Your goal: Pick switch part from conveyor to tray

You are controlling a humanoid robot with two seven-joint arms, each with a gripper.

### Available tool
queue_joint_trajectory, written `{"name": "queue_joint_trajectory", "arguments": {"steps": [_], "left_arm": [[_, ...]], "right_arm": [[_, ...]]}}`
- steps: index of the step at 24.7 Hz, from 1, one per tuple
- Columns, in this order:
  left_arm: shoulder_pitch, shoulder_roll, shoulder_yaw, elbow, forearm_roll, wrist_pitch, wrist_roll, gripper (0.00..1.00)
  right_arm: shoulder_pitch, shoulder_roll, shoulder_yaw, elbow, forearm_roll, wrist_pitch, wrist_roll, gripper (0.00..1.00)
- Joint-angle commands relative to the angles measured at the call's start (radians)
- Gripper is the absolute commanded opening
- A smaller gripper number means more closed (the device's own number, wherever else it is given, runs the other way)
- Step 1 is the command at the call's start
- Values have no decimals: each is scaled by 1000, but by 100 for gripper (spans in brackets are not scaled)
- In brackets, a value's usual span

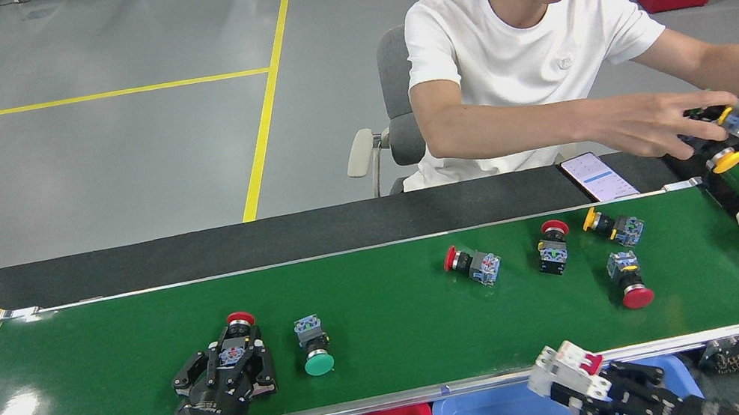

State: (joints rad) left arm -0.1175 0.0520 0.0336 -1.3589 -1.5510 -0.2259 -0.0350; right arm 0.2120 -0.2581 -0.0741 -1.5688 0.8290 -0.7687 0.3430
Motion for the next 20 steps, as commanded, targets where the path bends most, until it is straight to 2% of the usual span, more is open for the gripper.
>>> {"name": "queue_joint_trajectory", "arguments": {"steps": [1, 2, 3, 4, 5, 6, 8, 9, 10, 12, 16, 19, 20], "left_arm": [[73, 28, 26, -128, 23, -63, 30, 4], [139, 35, 35, -198, 23, -87, 41, 4], [205, 37, 39, -266, 22, -101, 50, 5], [271, 42, 32, -328, 20, -107, 59, 5], [315, 43, 28, -361, 14, -109, 69, 5], [372, 45, 20, -388, -5, -110, 90, 5], [415, 45, -24, -391, -77, -110, 122, 7], [420, 45, -55, -390, -126, -110, 132, 12], [424, 32, -67, -388, -156, -109, 135, 29], [424, 31, -70, -378, -159, -101, 135, 100], [418, 29, -63, -367, -156, -104, 135, 100], [423, 17, 19, -368, -132, -102, 135, 100], [423, 3, 54, -371, -101, -101, 133, 100]], "right_arm": [[13, -10, -23, -14, -5, -17, 14, 21], [15, -12, -27, -14, -4, -17, 22, 28], [15, -13, -38, -14, -4, -17, 25, 47], [15, -12, -61, -14, -5, -17, 24, 76], [15, -9, -75, -17, -7, -17, 25, 100], [13, -9, -90, -19, -8, -17, 25, 99], [13, -9, -113, -24, -28, -17, 25, 99], [13, -9, -124, -25, -34, -17, 25, 99], [13, -9, -130, -27, -36, -17, 25, 99], [6, 3, -151, -33, -36, -17, 25, 99], [-33, 82, -205, -91, -33, -17, 27, 98], [-76, 115, -204, -125, -4, -1, 25, 94], [-92, 128, -204, -128, 21, 57, 24, 93]]}}
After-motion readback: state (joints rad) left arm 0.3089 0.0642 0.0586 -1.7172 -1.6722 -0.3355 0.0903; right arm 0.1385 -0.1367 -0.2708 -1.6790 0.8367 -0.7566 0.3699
